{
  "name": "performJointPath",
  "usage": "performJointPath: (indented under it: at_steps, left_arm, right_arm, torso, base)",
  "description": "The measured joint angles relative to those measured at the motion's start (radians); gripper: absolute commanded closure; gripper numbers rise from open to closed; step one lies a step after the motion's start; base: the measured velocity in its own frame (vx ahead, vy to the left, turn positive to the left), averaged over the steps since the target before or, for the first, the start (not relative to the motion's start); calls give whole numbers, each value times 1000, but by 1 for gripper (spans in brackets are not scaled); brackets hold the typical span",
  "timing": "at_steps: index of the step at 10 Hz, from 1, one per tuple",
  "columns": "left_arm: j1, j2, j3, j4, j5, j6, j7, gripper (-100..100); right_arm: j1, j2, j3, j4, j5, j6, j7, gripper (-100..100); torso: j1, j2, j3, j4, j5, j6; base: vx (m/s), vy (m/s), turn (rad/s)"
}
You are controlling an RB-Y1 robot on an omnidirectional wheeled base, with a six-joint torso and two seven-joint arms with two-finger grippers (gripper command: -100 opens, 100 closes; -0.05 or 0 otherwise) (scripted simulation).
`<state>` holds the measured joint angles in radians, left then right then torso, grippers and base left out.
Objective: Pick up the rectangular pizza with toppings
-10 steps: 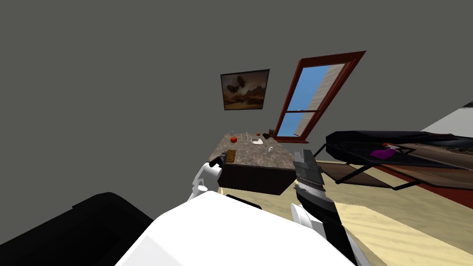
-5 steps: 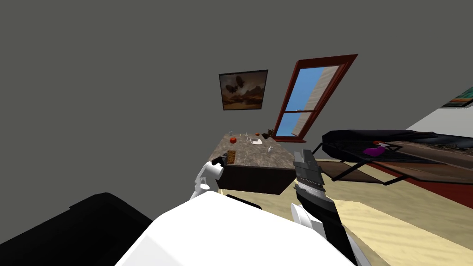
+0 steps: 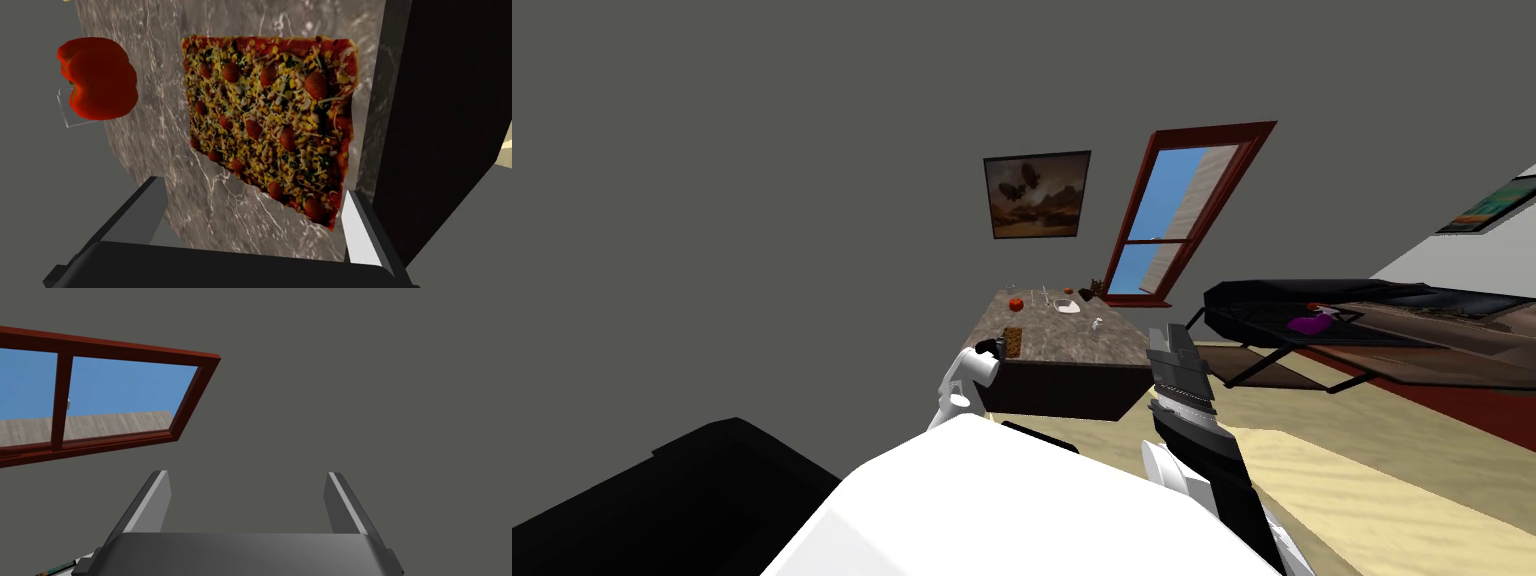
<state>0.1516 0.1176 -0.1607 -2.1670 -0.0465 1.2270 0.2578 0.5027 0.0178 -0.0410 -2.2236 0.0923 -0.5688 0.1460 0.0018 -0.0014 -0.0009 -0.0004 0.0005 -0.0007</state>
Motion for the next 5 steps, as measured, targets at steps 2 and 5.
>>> performJointPath:
  at_steps: [2,5]
  left_arm:
    - [-5,-10,-11,-4,-5,53,7,-100]
    - [-25,-23,-20,4,-3,128,15,-100]
  right_arm:
    - [0,0,0,0,0,0,0,0]
    - [0,0,0,0,0,0,0,0]
  torso:
    - [-1,0,0,0,0,0]
    - [0,0,0,0,0,0]
  base:
    - [18,30,-43]
    - [19,27,-32]
